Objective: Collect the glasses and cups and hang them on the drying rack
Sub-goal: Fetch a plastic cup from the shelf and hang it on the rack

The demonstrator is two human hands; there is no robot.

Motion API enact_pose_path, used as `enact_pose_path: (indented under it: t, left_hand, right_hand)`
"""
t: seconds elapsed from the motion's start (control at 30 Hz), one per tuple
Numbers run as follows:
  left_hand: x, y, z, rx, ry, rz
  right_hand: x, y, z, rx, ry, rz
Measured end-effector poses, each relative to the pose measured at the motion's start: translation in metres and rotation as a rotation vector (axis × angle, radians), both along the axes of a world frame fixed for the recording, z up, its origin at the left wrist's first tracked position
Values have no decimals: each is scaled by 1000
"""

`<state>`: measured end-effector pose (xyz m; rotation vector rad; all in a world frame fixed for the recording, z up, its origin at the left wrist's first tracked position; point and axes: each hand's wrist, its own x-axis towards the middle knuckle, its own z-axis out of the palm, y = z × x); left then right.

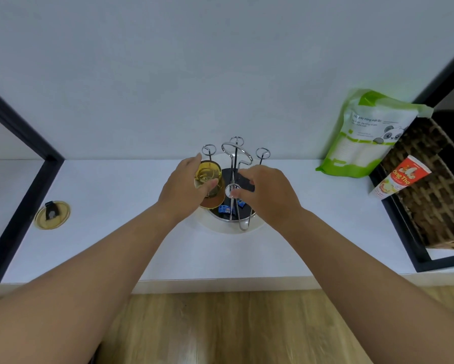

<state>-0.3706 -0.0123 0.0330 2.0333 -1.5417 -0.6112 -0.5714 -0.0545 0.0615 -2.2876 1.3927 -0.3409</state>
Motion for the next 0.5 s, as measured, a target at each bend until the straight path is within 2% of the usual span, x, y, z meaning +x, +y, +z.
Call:
enact_pose_path:
  t: [0.13, 0.23, 0.5]
  left_hand:
    - [-8, 4, 41, -75, 29, -9]
    - [-14, 4, 96, -160, 3, -50]
    - [-49, 6, 312, -398, -35, -146]
  right_hand:
    - [-6, -1, 42, -26, -64, -22]
    - [-13, -2, 87, -41, -134, -41]
    - [-51, 0, 280, -212, -237, -64]
